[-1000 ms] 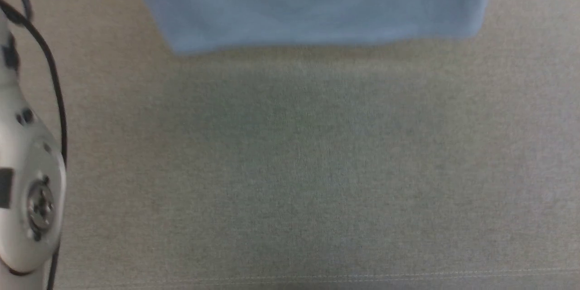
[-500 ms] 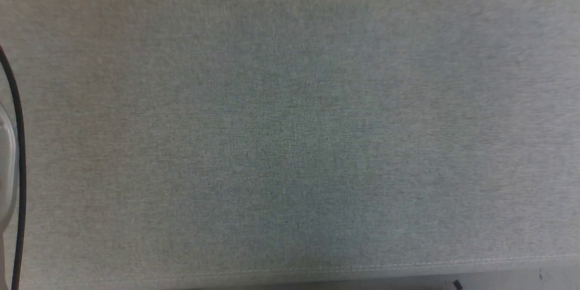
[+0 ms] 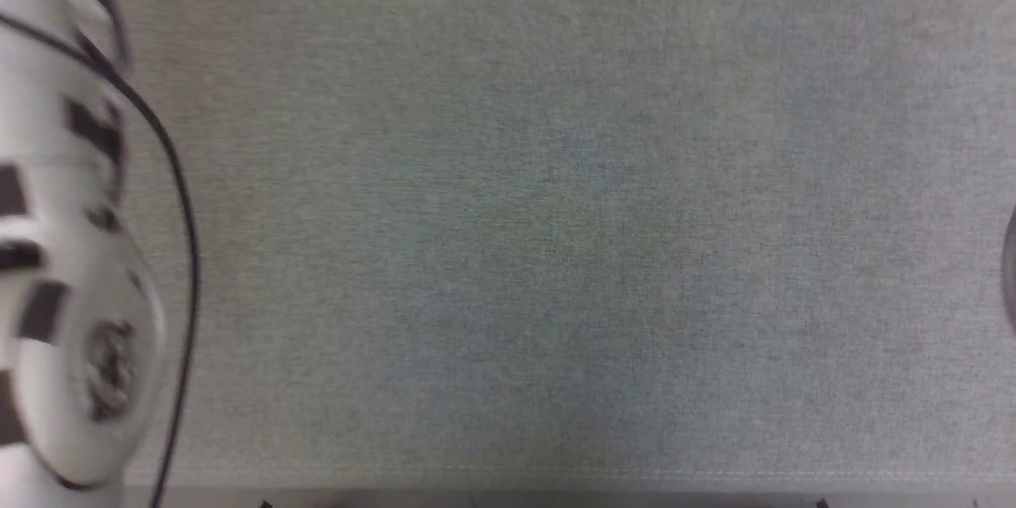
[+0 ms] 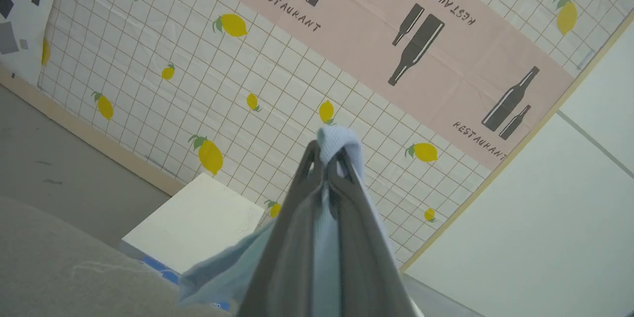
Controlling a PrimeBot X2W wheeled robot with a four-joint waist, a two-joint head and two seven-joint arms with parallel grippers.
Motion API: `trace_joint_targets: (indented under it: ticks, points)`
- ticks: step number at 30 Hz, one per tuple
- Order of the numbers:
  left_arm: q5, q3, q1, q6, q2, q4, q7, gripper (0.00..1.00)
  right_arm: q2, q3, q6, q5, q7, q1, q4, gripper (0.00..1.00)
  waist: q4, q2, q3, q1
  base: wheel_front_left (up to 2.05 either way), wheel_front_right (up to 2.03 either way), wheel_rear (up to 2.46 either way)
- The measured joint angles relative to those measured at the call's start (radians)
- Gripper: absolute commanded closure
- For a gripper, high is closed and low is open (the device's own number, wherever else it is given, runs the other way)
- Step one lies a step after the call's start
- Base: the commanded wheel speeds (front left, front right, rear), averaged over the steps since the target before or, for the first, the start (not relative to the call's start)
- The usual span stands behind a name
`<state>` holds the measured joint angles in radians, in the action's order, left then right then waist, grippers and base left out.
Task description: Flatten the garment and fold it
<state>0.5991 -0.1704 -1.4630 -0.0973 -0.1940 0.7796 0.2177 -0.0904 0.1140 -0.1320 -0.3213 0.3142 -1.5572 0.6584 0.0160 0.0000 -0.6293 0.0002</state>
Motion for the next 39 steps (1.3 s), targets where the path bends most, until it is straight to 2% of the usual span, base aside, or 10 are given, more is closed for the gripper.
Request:
trace_joint_targets:
  ticks: [7, 14, 16, 18, 26, 30, 34, 39]
  points:
    - [0.03, 0.059, 0.304, -0.026, 0.074, 0.018, 0.03, 1.0, -0.082, -0.107, 0.0, -0.185, 0.004, 0.404, -0.12, 1.0, 0.026, 0.0, 0.124, -0.0002, 0.0, 0.0, 0.0]
    - [0.09, 0.218, 0.696, -0.026, 0.1, -0.043, 0.034, 1.0, -0.107, -0.161, 0.0, -0.277, -0.006, 0.853, -0.214, 1.0, 0.046, 0.0, 0.287, -0.0003, 0.0, 0.0, 0.0]
    - [0.097, 0.256, 0.79, -0.026, 0.099, -0.051, 0.024, 1.0, -0.123, -0.178, 0.0, -0.276, -0.007, 0.961, -0.232, 1.0, 0.051, 0.0, 0.331, -0.0003, 0.0, 0.0, 0.0]
    - [0.121, 0.282, 0.886, -0.026, 0.097, -0.062, 0.011, 1.0, -0.165, -0.232, 0.0, -0.216, -0.021, 1.073, -0.253, 1.0, 0.055, 0.0, 0.379, -0.0003, 0.0, 0.0, 0.0]
    - [0.191, 0.261, 1.175, -0.024, 0.063, -0.14, -0.023, 1.0, -0.162, -0.153, 0.0, -0.173, -0.049, 1.356, -0.3, 1.0, 0.051, 0.0, 0.533, -0.0003, 0.0, 0.0, 0.0]
    - [0.241, 0.216, 1.304, 0.019, 0.053, -0.225, -0.058, 1.0, -0.161, -0.106, 0.0, -0.155, -0.003, 1.47, -0.358, 1.0, 0.036, 0.0, 0.589, -0.0004, 0.0, 0.0, 0.0]
    - [0.264, 0.184, 1.424, 0.081, 0.042, -0.333, -0.095, 1.0, -0.161, -0.05, 0.0, -0.107, 0.067, 1.563, -0.429, 1.0, 0.008, 0.0, 0.622, -0.0004, 0.0, 0.0, 0.0]
    - [0.23, 0.211, 1.519, 0.168, 0.009, -0.46, -0.171, 1.0, -0.153, -0.01, 0.0, -0.059, 0.172, 1.633, -0.536, 1.0, -0.016, 0.0, 0.644, -0.0004, 0.0, 0.0, 0.0]
